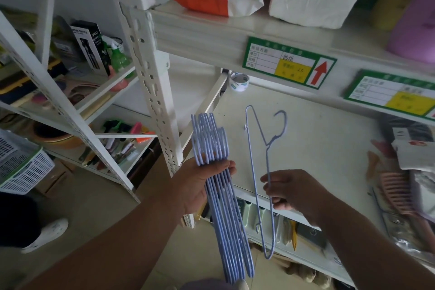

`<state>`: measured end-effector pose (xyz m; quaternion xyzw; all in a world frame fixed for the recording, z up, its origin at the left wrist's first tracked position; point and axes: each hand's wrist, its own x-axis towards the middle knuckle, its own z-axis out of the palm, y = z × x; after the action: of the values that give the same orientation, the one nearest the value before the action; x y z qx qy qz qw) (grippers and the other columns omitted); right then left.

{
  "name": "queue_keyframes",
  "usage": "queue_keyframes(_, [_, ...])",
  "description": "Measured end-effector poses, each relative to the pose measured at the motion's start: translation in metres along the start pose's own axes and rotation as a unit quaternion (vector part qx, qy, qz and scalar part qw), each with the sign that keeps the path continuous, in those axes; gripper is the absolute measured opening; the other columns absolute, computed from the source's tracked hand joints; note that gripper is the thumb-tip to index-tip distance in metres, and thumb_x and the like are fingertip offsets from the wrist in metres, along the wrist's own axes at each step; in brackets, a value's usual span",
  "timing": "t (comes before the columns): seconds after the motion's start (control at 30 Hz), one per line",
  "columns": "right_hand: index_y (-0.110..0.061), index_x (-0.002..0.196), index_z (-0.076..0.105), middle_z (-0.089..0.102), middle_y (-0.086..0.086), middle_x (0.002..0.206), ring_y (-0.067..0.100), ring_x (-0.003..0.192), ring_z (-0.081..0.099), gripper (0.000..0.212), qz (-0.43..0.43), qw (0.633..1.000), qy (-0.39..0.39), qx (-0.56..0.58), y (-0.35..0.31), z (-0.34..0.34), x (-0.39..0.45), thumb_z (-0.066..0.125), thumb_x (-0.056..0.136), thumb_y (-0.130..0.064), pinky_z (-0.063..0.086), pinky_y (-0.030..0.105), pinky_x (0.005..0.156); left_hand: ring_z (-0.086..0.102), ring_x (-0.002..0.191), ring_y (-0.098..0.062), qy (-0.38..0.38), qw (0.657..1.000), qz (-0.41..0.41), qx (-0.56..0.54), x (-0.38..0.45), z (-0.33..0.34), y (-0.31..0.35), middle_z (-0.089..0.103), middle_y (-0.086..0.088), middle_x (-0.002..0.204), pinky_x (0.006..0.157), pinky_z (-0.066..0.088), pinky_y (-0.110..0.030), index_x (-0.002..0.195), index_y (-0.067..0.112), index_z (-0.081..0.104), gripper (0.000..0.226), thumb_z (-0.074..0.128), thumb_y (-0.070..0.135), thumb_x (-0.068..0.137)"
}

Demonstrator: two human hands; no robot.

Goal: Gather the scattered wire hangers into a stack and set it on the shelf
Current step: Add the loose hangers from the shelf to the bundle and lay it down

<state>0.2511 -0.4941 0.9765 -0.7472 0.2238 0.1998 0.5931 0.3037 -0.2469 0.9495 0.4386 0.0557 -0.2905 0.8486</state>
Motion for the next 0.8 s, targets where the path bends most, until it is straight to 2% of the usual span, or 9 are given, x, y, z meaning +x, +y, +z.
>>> queue_keyframes(0.13, [-0.011, 0.108, 0.082, 0.081, 0.014, 0.088, 0.02, 0.064, 0.076, 0.029, -0.021, 0.997, -0.021, -0.077, 0.0, 0.02, -0.008, 0.074, 0.086, 0.006, 0.064, 0.029, 0.065, 0.074, 0.107, -0.035, 0.012, 1.0, 0.002, 0.02, 0.003, 0.002, -0.001, 0.074, -0.024, 0.112, 0.091, 0.059, -0.045, 0.113, 0.01, 0.075, 0.038, 0.079, 0.011, 0.075])
queue_keyframes(0.2, [-0.016, 0.111, 0.081, 0.082, 0.012, 0.094, 0.03, 0.076, 0.079, 0.031, -0.034, 0.993, -0.032, -0.111, 0.004, 0.032, -0.01, 0.076, 0.086, 0.002, 0.067, 0.036, 0.07, 0.073, 0.109, -0.036, 0.017, 0.999, 0.004, 0.036, 0.004, 0.004, -0.002, 0.075, -0.022, 0.112, 0.095, 0.054, -0.05, 0.11, 0.014, 0.077, 0.035, 0.081, 0.014, 0.075])
queue_keyframes(0.27, [-0.022, 0.112, 0.082, 0.083, 0.005, 0.095, 0.029, 0.079, 0.08, 0.031, -0.043, 0.99, -0.054, -0.125, 0.008, 0.043, -0.01, 0.076, 0.089, -0.002, 0.067, 0.045, 0.077, 0.071, 0.107, -0.037, 0.017, 0.998, 0.013, 0.056, 0.003, 0.005, -0.002, 0.074, -0.02, 0.108, 0.091, 0.053, -0.05, 0.105, 0.014, 0.078, 0.027, 0.081, 0.016, 0.078])
queue_keyframes(0.33, [-0.027, 0.113, 0.082, 0.083, 0.003, 0.096, 0.02, 0.075, 0.077, 0.033, -0.045, 0.988, -0.088, -0.121, 0.008, 0.051, -0.013, 0.072, 0.093, -0.004, 0.067, 0.036, 0.077, 0.066, 0.105, -0.038, 0.005, 0.997, 0.021, 0.073, 0.002, 0.005, -0.001, 0.07, -0.022, 0.107, 0.089, 0.051, -0.048, 0.106, 0.011, 0.075, 0.024, 0.079, 0.015, 0.083])
queue_keyframes(0.4, [-0.029, 0.115, 0.081, 0.083, 0.003, 0.095, 0.017, 0.076, 0.075, 0.034, -0.047, 0.986, -0.114, -0.114, 0.008, 0.055, -0.014, 0.067, 0.096, -0.005, 0.063, 0.028, 0.074, 0.065, 0.108, -0.039, -0.007, 0.997, 0.018, 0.075, 0.001, 0.003, 0.0, 0.066, -0.025, 0.112, 0.092, 0.051, -0.051, 0.115, 0.007, 0.071, 0.033, 0.079, 0.017, 0.084])
queue_keyframes(0.5, [-0.025, 0.113, 0.082, 0.083, 0.004, 0.096, 0.023, 0.087, 0.077, 0.029, -0.051, 0.987, -0.125, -0.092, 0.009, 0.059, -0.01, 0.064, 0.097, -0.009, 0.064, 0.033, 0.079, 0.065, 0.111, -0.04, -0.015, 0.998, 0.01, 0.064, -0.001, 0.0, 0.003, 0.065, -0.027, 0.114, 0.098, 0.052, -0.054, 0.122, 0.0, 0.067, 0.047, 0.081, 0.018, 0.08])
queue_keyframes(0.6, [-0.02, 0.116, 0.078, 0.081, 0.007, 0.109, 0.034, 0.107, 0.074, 0.025, -0.025, 0.989, -0.146, -0.024, 0.014, 0.066, -0.005, 0.066, 0.096, -0.012, 0.059, 0.05, 0.098, 0.065, 0.109, -0.039, -0.024, 0.998, 0.004, 0.056, -0.002, -0.001, 0.003, 0.067, -0.024, 0.11, 0.098, 0.053, -0.054, 0.117, 0.002, 0.069, 0.037, 0.077, 0.014, 0.084])
queue_keyframes(0.7, [-0.01, 0.12, 0.076, 0.077, 0.015, 0.118, 0.036, 0.114, 0.072, 0.026, 0.017, 0.979, -0.197, 0.043, 0.026, 0.076, 0.002, 0.069, 0.095, -0.012, 0.052, 0.053, 0.109, 0.064, 0.11, -0.038, -0.028, 0.998, 0.008, 0.058, -0.001, 0.001, 0.001, 0.066, -0.025, 0.112, 0.102, 0.05, -0.054, 0.113, 0.006, 0.072, 0.026, 0.075, 0.013, 0.088])
queue_keyframes(0.8, [-0.002, 0.12, 0.075, 0.075, 0.022, 0.121, 0.038, 0.117, 0.071, 0.026, 0.037, 0.973, -0.211, 0.083, 0.034, 0.081, 0.01, 0.069, 0.095, -0.007, 0.049, 0.057, 0.112, 0.064, 0.113, -0.04, -0.022, 0.998, 0.009, 0.066, 0.0, 0.0, 0.001, 0.065, -0.027, 0.117, 0.107, 0.047, -0.057, 0.112, 0.005, 0.074, 0.025, 0.075, 0.012, 0.088])
